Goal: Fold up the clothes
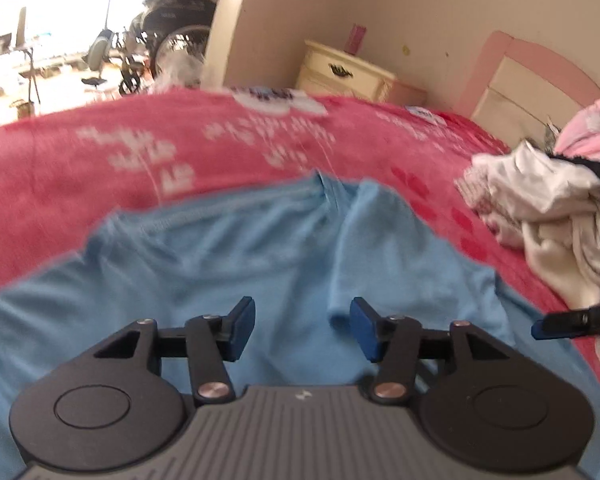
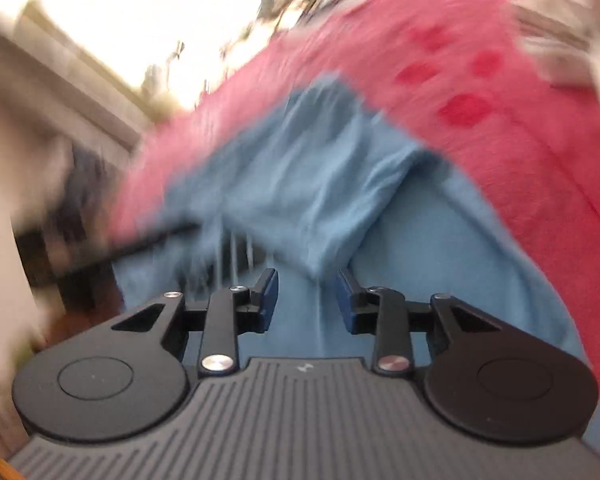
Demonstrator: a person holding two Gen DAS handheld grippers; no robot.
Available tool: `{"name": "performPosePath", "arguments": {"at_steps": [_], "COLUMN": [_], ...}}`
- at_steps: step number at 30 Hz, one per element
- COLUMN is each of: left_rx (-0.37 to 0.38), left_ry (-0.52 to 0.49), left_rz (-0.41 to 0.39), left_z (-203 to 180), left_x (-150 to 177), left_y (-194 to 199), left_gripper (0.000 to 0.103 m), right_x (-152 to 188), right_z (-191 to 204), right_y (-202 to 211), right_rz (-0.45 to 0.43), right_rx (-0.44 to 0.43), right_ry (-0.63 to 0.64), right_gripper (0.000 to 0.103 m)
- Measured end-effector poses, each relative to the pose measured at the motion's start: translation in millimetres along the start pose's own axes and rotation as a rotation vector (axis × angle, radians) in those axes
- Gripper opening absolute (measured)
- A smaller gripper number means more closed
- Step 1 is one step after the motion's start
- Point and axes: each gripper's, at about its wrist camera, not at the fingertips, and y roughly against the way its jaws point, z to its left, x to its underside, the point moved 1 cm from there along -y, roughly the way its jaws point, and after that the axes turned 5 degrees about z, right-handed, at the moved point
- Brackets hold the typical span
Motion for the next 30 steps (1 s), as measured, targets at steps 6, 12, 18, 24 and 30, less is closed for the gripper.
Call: {"name": "performPosePath", "arguments": {"at_steps": [6,12,18,24,30], "left_rx": [-0.002,-0.044,0.039,0.029,0.038], "left_ry": [0.026,-0.046,-0.012,0.004,0.114], "left_rz": [0.037,0.171,0.222,0.207,0.133], "left_z": [-35.4,-73.1,-82.9,-86.3,-77.0], "left_x": [-60.6,-88.0,-94.2,-100.1,-110.8], "left_y": [-60.1,-135.1,-149.1,-159.8,-173.5], "left_gripper": [0.053,0.050,0.022,0.002,0.002], "right_x": [-23.1,-27.8,-30.0,-31.3,-34.4], "right_z": [-53.4,-74.4,-82.9,-78.1,-68.8], "right_y": [-10.1,-25.9,-27.0,-30.0,-21.3], "right_rz": [-0.110,-0.125,-0.131,-0.127,-0.242], "right_rx": [-0.109,-0.154,-0.207,-0.189,-0.103], "right_ry": [-0.338,-0.456,-0.494,-0.457,-0.412], "right_gripper": [0.048,0.050,0.050,0.048,0.038]}}
